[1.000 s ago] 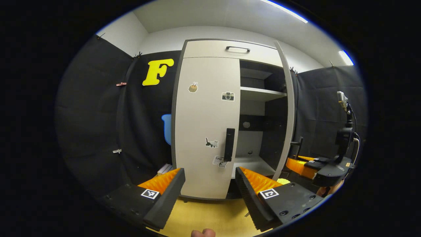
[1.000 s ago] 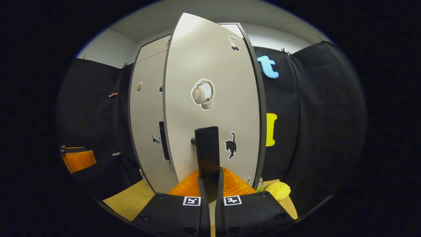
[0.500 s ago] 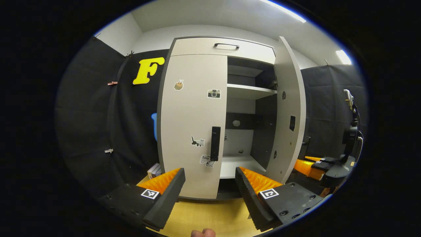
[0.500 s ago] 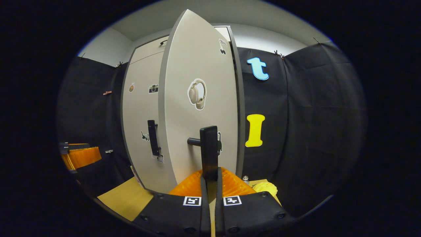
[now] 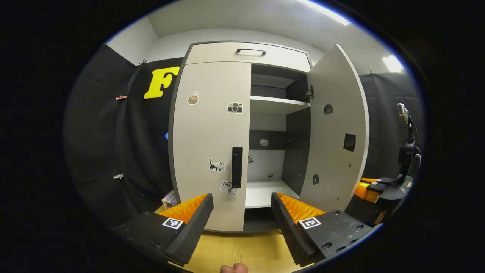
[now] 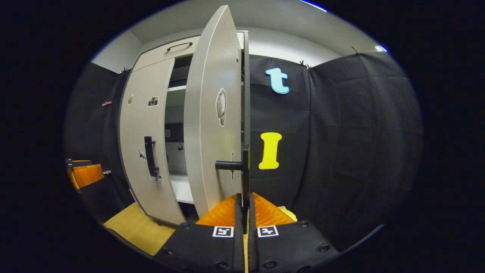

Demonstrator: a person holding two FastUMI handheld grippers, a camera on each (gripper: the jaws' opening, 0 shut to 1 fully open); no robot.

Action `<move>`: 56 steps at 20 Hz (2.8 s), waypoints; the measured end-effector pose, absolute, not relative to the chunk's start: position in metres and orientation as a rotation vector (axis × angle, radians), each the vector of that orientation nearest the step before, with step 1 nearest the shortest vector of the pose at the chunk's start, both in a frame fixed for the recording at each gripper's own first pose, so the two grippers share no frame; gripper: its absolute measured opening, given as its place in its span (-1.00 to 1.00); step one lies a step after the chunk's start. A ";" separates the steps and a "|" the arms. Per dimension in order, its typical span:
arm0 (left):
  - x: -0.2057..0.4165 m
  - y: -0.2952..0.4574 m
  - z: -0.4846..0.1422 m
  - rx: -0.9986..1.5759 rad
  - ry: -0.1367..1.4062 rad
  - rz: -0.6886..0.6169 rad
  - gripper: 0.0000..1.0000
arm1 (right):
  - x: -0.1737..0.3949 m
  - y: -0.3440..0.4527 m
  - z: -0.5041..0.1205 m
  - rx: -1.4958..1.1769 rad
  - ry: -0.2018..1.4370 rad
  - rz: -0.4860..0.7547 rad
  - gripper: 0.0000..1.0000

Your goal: Open the right door of the double-door shoe cabinet with the right hand, and open the left door with the left hand.

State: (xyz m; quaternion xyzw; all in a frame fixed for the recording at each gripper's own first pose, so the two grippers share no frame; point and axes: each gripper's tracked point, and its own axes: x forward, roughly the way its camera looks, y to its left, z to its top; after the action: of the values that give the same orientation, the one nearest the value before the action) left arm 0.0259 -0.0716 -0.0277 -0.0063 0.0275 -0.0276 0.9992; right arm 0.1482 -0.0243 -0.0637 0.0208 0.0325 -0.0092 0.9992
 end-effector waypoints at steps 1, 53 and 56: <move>0.027 -0.073 -0.027 -0.010 0.053 -0.057 0.89 | 0.147 -0.030 -0.062 0.046 0.059 -0.031 -0.88; 0.254 -0.058 -0.063 0.027 0.097 0.000 -0.63 | 0.116 -0.057 -0.056 0.175 0.021 -0.056 0.96; 0.248 -0.057 -0.064 0.007 0.107 -0.049 -0.65 | 0.116 -0.055 -0.057 0.164 0.023 -0.056 0.96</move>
State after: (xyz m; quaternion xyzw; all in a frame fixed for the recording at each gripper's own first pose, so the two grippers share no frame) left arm 0.2479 -0.0570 -0.0643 0.0036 0.0534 -0.0242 0.9983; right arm 0.1163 -0.0554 -0.0571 0.0820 0.0114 -0.0277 0.9962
